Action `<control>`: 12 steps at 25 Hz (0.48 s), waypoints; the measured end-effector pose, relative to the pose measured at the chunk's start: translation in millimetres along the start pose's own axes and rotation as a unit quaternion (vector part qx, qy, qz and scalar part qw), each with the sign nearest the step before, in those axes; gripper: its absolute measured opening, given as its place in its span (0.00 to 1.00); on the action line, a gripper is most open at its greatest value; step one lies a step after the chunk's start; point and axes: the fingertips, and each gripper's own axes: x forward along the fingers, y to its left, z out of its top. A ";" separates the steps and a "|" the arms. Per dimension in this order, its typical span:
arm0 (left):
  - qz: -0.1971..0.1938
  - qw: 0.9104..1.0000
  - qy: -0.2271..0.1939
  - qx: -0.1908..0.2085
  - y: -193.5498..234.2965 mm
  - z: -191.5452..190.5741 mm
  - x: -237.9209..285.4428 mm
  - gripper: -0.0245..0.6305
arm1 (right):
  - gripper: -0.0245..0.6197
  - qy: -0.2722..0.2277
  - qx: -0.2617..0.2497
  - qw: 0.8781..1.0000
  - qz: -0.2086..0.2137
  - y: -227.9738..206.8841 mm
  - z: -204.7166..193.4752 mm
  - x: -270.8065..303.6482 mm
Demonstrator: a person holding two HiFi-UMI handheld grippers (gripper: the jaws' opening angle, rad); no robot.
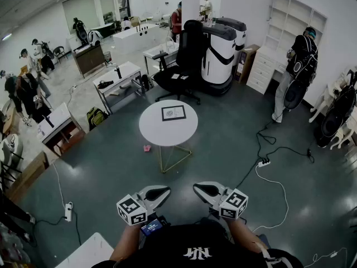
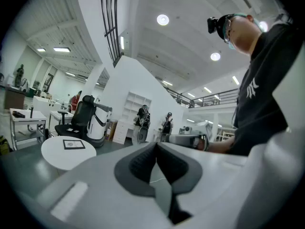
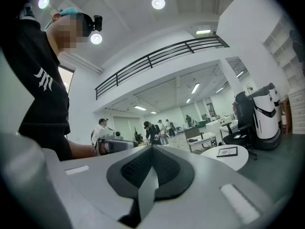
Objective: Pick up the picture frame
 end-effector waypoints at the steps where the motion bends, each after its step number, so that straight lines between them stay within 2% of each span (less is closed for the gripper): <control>1: 0.002 1.000 -0.003 -0.003 0.2 1.6 4.5 0.04 | 0.04 0.000 0.001 1.000 0.003 -2.1 0.8 -3.8; 12: 0.012 1.000 -0.008 -0.017 -17.6 20.2 81.3 0.04 | 0.04 -0.022 0.010 1.000 -0.013 -60.9 28.5 -70.2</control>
